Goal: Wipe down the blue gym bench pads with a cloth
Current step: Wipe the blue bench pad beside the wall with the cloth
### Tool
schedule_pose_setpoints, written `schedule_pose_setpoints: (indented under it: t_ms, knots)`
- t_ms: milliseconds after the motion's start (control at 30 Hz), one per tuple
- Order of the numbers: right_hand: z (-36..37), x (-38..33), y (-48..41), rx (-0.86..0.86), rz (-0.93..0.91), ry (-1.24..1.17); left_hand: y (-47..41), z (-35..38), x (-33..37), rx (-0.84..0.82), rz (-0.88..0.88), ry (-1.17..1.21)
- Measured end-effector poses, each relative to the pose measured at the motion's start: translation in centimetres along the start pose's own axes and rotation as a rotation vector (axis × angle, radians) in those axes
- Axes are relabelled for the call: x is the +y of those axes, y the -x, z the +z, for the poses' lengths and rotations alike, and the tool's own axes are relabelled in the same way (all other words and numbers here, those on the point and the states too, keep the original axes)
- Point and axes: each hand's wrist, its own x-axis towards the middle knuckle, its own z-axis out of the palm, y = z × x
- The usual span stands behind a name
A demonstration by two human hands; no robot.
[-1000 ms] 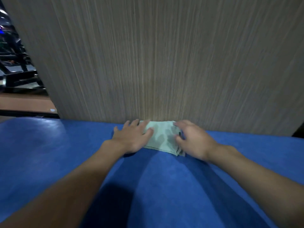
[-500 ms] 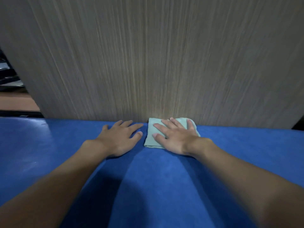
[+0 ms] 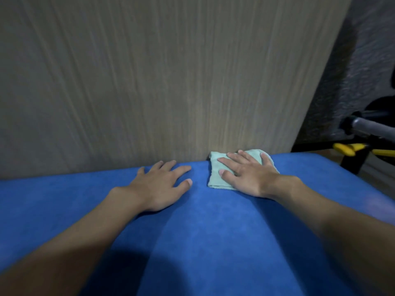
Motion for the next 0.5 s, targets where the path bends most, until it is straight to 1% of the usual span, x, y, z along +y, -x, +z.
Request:
schedule_pose_setpoints:
  t_ms: [267,367,500]
  knots:
    - [-0.8,9.7,1.5,0.033,0.187,-0.001,-3.1,0.0,9.3,-0.009,0.174,0.038]
    - [-1.1,12.5,2.4,0.032,0.271,-0.010,-3.8,0.2,11.6,-0.068,0.177,-0.001]
    - [-1.4,14.5,3.9,0.027,0.354,-0.082,-4.2,0.2,11.4,-0.115,0.150,-0.031]
